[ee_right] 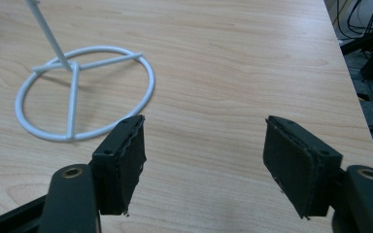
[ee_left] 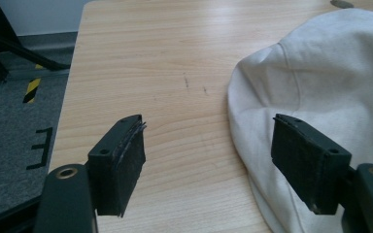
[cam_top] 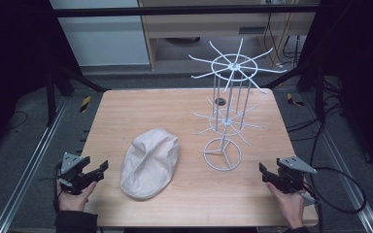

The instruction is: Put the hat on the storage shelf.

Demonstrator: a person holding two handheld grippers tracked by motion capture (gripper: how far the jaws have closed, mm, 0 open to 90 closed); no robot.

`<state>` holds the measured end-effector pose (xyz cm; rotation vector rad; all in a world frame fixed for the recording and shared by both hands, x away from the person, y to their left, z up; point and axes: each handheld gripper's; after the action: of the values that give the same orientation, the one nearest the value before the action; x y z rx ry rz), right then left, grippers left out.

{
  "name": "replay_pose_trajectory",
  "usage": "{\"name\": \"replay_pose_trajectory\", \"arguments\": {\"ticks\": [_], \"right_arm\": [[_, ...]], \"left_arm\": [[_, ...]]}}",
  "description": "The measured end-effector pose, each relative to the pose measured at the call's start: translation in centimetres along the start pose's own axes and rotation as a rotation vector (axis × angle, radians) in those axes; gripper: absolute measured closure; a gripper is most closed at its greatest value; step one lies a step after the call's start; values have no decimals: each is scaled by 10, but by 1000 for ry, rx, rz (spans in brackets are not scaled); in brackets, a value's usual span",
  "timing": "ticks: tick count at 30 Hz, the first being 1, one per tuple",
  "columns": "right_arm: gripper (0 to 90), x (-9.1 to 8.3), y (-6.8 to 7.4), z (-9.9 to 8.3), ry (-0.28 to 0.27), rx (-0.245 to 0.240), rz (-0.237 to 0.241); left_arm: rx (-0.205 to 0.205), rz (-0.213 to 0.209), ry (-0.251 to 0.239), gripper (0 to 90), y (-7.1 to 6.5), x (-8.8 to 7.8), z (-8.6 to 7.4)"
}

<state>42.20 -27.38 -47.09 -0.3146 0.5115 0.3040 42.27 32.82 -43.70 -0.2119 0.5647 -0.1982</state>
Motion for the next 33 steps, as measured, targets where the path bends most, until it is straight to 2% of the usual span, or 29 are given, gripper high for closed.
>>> {"name": "replay_pose_trajectory", "arguments": {"ticks": [3,7,10,14,17,22,25,31,33], "right_arm": [[325,-1,0,2,0,-5,-10],[327,-1,0,3,-6,-2,-11],[321,-1,1,3,-6,-1,10],[313,0,3,4,-6,-19,20],[313,0,3,4,-9,-15,24],[319,0,3,5,-7,-18,33],[321,0,4,5,-4,-23,36],[324,1,8,8,-1,-31,34],[326,1,8,9,-7,-32,38]], "left_arm": [[19,-24,-2,272,-9,-3,4],[35,-37,0,272,-15,-3,6],[49,-53,6,272,-22,-4,7],[69,-61,6,272,-31,-6,12],[70,-73,1,273,-35,-7,13],[101,-89,1,275,-48,-7,15],[102,-98,2,280,-54,-7,16],[109,-105,12,288,-64,-5,17],[124,-106,24,291,-70,-1,16]]}}
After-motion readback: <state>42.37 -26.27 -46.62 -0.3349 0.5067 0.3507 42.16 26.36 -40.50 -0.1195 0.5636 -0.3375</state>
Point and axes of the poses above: each handheld gripper's, and its own axes: x roughly forward along the jaws, z roughly out of its top, y roughly to its left, and after that the axes turned 15 degrees about -x, right-handed
